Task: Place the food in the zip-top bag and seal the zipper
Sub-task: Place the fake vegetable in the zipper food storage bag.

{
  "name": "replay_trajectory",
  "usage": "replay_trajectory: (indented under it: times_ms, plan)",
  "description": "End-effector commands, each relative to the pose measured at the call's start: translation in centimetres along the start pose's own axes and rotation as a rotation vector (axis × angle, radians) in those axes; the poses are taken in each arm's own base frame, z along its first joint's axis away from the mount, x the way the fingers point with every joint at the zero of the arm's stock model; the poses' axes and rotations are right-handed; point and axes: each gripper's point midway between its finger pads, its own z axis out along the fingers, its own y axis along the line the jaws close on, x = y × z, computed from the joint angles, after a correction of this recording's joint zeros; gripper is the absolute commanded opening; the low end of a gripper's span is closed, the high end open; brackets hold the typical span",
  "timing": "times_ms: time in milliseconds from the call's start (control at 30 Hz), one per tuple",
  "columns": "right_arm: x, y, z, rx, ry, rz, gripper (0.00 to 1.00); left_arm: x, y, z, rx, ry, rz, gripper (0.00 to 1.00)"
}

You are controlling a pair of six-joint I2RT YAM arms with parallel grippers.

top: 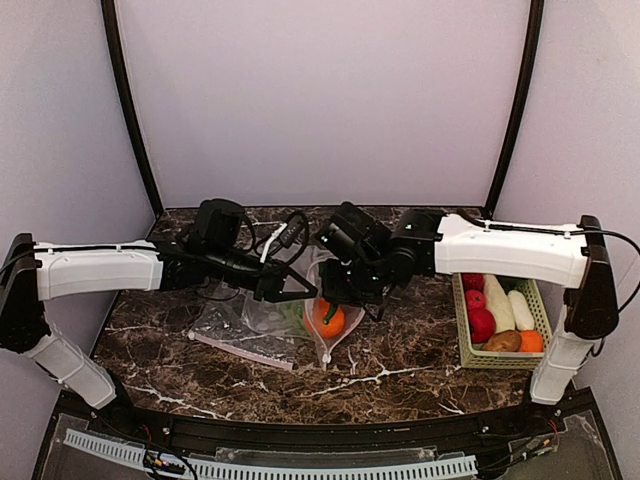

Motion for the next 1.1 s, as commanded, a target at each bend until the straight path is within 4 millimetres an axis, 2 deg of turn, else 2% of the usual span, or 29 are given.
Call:
replay_trajectory:
  times_ms: [0, 167, 433, 833, 1067]
  plan:
    - [-1.4, 0.5, 0.6, 0.034, -0.080, -0.041, 0.09, 0.0, -1.5, 0.0, 0.079, -0.005, 0.015, 0.01]
    - [-1.3, 0.1, 1.2, 0.059, -0.081, -0.056, 0.16, -0.2, -1.2, -0.2, 0.068, -0.012, 0.007, 0.01]
    - [-1.1, -0.4, 0.9, 0.064, -0.080, -0.058, 0.39, -0.6, -0.1, -0.7, 0.053, -0.031, -0.036, 0.01]
    - [-1.5, -0.2, -0.6, 0.031, -0.096, -0.073, 0.46, -0.6, 1.1, -0.7, 0.028, -0.033, -0.068, 0.01]
    - [-1.7, 0.7, -3.2, -0.072, -0.112, -0.128, 0.54, -0.6, 3.3, -1.3, -0.071, -0.033, -0.095, 0.01]
